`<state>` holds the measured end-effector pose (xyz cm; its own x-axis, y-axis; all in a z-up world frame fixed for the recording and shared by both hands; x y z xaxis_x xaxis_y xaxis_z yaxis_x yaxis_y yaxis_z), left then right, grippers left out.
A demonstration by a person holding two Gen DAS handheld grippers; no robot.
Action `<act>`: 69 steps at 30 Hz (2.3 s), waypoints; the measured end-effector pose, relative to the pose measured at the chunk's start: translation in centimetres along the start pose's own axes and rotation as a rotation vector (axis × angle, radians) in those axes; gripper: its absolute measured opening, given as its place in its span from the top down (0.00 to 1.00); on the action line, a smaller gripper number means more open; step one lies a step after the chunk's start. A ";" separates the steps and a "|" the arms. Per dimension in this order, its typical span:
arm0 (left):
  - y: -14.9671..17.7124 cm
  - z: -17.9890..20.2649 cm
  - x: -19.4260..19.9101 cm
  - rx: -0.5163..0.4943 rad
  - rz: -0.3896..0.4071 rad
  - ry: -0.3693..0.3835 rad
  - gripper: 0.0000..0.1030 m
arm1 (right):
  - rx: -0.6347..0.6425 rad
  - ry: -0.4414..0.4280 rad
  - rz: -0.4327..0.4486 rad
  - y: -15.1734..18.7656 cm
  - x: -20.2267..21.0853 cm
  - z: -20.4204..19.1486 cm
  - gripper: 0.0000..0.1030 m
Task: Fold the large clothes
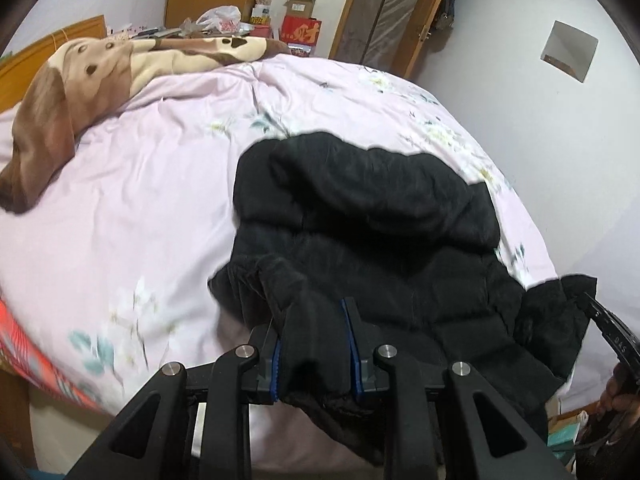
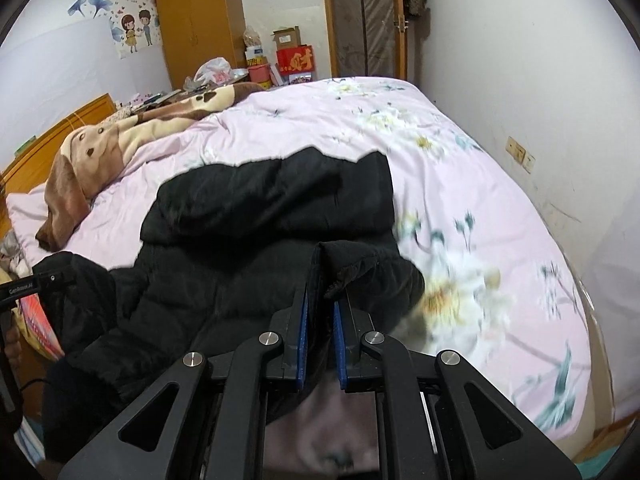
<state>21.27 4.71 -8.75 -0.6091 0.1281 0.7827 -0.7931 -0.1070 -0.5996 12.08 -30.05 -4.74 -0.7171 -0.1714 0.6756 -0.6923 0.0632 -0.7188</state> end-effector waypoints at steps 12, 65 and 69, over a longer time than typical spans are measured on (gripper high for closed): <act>-13.0 0.6 -5.7 0.063 -0.006 -0.112 0.76 | -0.040 0.051 -0.069 -10.0 -6.6 1.8 0.89; -14.9 -2.0 -21.4 -0.101 -0.193 0.049 0.39 | -0.028 -0.169 -0.304 -13.7 -24.3 9.3 0.51; -15.4 -2.0 -20.5 -0.106 -0.140 -0.011 0.68 | 0.062 -0.137 -0.261 -14.3 -23.3 8.4 0.83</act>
<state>45.95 5.68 -15.87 -0.4927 0.1235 0.8614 -0.8669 0.0158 -0.4982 39.31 -35.20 -11.59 -0.4951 -0.3049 0.8136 -0.8425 -0.0602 -0.5353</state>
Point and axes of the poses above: each gripper's, at about its wrist camera, not at the fingertips, and x roughly against the way its jaws point, z to its right, y to its underside, the point moved 8 cm from there along -x, roughly the way its jaws point, and after that the axes turned 7 degrees about -y, right-handed, at the moved point
